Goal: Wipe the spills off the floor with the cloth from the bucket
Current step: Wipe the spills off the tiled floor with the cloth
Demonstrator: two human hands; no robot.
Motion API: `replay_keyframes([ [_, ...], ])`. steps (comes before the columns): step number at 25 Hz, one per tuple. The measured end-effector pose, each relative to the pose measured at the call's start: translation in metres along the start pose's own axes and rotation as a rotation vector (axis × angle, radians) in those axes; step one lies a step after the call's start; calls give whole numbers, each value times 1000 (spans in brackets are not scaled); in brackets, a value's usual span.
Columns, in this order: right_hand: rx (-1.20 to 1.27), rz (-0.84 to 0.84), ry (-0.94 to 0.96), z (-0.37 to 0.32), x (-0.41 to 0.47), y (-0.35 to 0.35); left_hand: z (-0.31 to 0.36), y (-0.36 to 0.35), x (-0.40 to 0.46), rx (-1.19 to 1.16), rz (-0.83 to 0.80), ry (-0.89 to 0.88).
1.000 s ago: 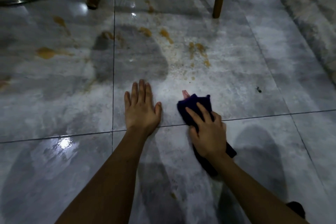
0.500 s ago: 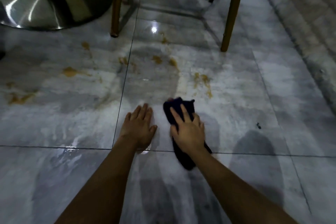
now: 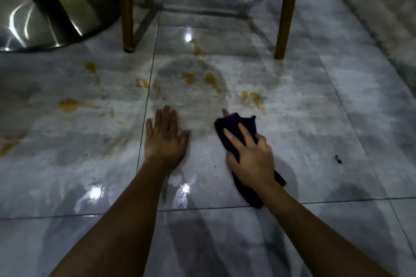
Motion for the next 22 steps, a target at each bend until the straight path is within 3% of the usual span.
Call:
replay_keyframes([
  [3,-34,65,-279,55,-4,7,-1,-5,6,23,66,29],
  [6,20,-13,-531,78,50,7,-1,-9,6,32,118,19],
  [8,42,-42,-513,54,82,2,-3,-12,6,26,134,20],
  [13,-32,36,-137,6,53,-4,-2,-14,6,2,139,16],
  [15,-51,44,-202,32,33,-5,-3,-14,6,-1,144,17],
  [19,-4,-22,-562,63,92,0,-3,-15,8,18,129,33],
  [22,48,-115,-415,-2,139,0,-2,-16,13,-32,73,32],
])
Point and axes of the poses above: each hand's wrist, its own x-axis towards the middle knuckle, its own y-axis out of the back of the hand, z = x × y, the point moved 6 cm from there along x, towards the middle knuckle, and after that the axes turned 6 degrees about -x, right-handed, at the moved point
